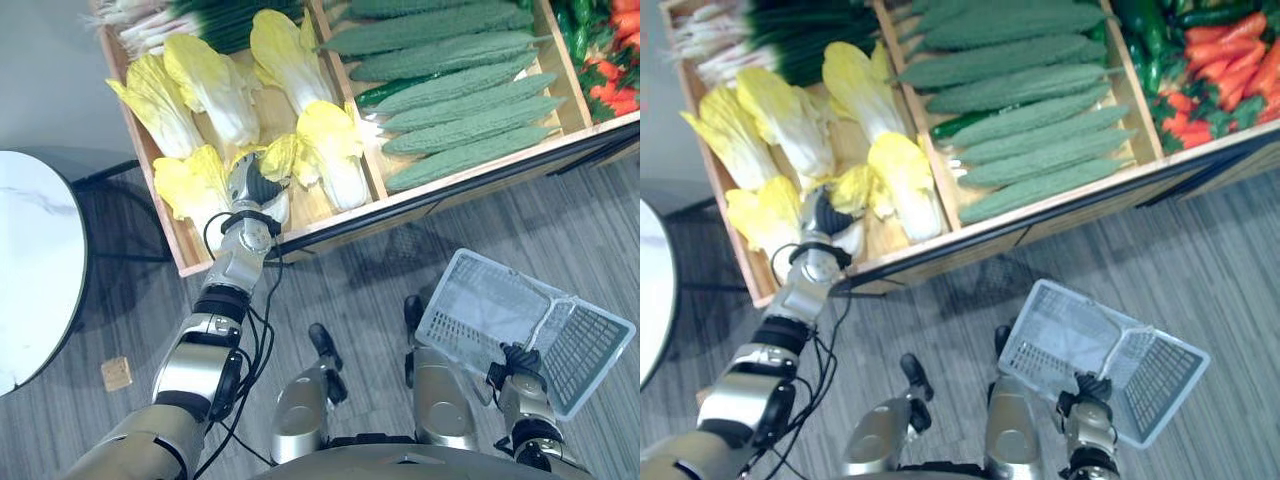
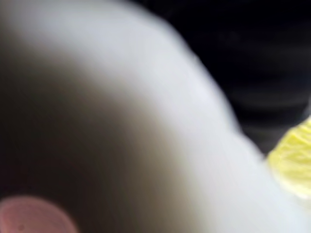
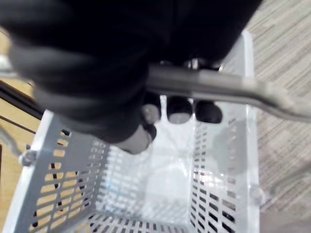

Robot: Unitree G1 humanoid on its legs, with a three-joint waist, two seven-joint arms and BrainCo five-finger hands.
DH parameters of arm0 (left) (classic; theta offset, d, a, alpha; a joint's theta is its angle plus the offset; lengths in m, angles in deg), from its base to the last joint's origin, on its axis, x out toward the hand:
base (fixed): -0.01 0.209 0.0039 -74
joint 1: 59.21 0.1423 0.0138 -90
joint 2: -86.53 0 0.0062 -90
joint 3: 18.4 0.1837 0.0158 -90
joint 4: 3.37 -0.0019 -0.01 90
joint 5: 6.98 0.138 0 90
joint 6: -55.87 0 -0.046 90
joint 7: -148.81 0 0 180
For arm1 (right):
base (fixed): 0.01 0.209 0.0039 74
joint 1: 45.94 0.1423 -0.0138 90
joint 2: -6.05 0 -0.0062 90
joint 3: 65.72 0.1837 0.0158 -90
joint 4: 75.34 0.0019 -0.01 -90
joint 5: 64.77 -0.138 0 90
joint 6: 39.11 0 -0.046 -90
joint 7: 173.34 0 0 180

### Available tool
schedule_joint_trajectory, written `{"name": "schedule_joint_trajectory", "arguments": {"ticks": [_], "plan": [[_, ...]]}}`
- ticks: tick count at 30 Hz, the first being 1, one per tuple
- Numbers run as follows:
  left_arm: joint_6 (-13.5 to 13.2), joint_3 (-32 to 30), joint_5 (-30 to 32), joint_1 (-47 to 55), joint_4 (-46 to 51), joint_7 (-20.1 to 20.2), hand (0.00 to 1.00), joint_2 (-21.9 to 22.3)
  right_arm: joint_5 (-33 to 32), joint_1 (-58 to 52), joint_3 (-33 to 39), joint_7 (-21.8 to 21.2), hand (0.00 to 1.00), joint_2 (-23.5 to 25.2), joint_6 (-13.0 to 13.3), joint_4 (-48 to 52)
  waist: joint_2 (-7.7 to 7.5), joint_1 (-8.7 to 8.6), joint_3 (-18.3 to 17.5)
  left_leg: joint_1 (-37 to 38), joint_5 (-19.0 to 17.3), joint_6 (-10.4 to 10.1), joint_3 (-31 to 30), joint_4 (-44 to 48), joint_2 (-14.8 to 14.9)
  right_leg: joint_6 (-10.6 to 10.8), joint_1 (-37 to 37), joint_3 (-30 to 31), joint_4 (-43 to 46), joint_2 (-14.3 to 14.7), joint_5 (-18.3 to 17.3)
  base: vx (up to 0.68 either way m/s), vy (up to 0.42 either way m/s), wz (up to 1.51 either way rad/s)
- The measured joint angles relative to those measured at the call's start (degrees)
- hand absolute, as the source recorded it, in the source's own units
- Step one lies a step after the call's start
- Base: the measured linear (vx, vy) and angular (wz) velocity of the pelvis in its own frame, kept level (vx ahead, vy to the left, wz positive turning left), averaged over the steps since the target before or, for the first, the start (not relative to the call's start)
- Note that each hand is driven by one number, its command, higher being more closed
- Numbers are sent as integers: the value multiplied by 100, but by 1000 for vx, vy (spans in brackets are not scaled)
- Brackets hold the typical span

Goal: Pick vegetable in the basket

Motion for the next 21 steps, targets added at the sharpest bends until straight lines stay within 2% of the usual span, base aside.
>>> {"name": "schedule_joint_trajectory", "arguments": {"ticks": [5, 7, 9, 10, 11, 12, 13, 14, 15, 16, 17, 18, 19, 20, 21], "plan": [[76, 67, 11, 228, 1036, -26, 100, -261, -125, -517, 73, -38, 100, 0, -36, -15, -103, -4, -469, 288, 2, -4, -142, -58, -24, 7, 463, -299, -90, -43, -129, 76, 4, 25], [83, 167, 52, 289, 1652, -207, 100, -404, -230, -662, 128, -46, 100, 5, -30, -12, -106, 17, -604, 363, -6, -15, -174, -64, -21, 1, 506, -301, 4, -42, -192, 40, 2, 10], [76, 145, 122, 464, 2550, -501, 100, -584, -296, -658, 209, -51, 100, -6, -30, 4, -109, 102, -622, 647, -104, -102, 137, -41, 25, -39, 432, -337, 385, -23, -346, -2, 4, -56], [76, 135, 122, 536, 2801, -538, 100, -629, -318, -650, 203, -51, 100, -4, -31, 3, -121, 163, -629, 727, -150, -110, 300, -10, 50, -144, 333, -571, 516, -51, -454, -56, -4, -105], [70, 62, 125, 836, 3428, -649, 100, -699, -369, -584, 171, -52, 100, -33, -33, 12, -131, 179, -639, 864, -288, -110, 657, 115, 87, -491, 236, -1512, 950, -374, -832, -26, 22, -129], [34, 1, 125, 1217, 4098, -707, 100, -735, -395, -569, 69, -48, 100, -74, -34, 102, -107, 202, -666, 993, -462, -137, 980, 298, 160, -708, 288, -2763, 1435, -889, -1019, 13, 42, -146], [-68, -43, 118, 1475, 4469, -734, 100, -748, -389, -560, -19, -47, 100, -99, -33, 145, -119, 259, -704, 1079, -549, -177, 1219, 385, 185, -784, 294, -3297, 1700, -1159, -1054, 117, 45, -187], [-327, -90, 107, 2071, 5187, -765, 100, -673, -378, -537, -193, -27, 100, -119, -41, 281, -163, 355, -798, 1232, -696, -267, 1724, 564, 230, -745, 267, -3927, 2090, -1503, -963, 212, -56, -197], [-533, 49, 90, 2533, 5656, -756, 100, -483, -317, -588, -393, -25, 100, -135, -45, 590, -133, 288, -853, 1281, -757, -327, 2082, 758, 354, -578, 147, -3936, 2199, -1432, -967, 185, -70, -176], [-677, 234, 13, 2713, 5761, -699, 100, -309, -233, -647, -496, -27, 100, -143, -42, 815, -86, 233, -904, 1273, -770, -343, 2217, 854, 429, -556, 63, -3778, 2172, -1313, -979, 236, -159, -133], [-963, 632, -191, 3031, 5756, -486, 100, 30, -155, -703, -715, -34, 100, -138, -45, 1216, -36, 131, -947, 1307, -775, -352, 2481, 1097, 562, -550, -56, -3504, 2114, -1107, -998, 212, -170, -135], [-1130, 1050, -294, 3228, 5442, -303, 100, 341, -154, -779, -977, -59, 100, -118, -58, 1617, -35, 54, -953, 1354, -775, -353, 2734, 1557, 801, -609, -145, -3191, 2066, -891, -1041, 261, -223, -148], [-1194, 1260, -416, 3237, 5149, -144, 100, 463, -146, -793, -1104, -91, 100, -106, -65, 1873, -31, 21, -955, 1356, -767, -341, 2783, 1884, 960, -646, -163, -3036, 2031, -773, -1064, 230, -232, -165], [-1198, 1601, -535, 3202, 4516, 169, 100, 647, -13, -920, -1367, -168, 100, -104, -106, 2391, -27, -33, -961, 1338, -635, -141, 2708, 2635, 1304, -727, -166, -2691, 1967, -534, -1116, 190, -186, -138], [-1195, 1730, -591, 3193, 4219, 282, 100, 722, 47, -1009, -1484, -196, 100, -93, -120, 2643, -28, -51, -962, 1304, -494, 71, 2564, 3051, 1479, -752, -169, -2448, 1909, -378, -1131, 247, -215, -196]]}}
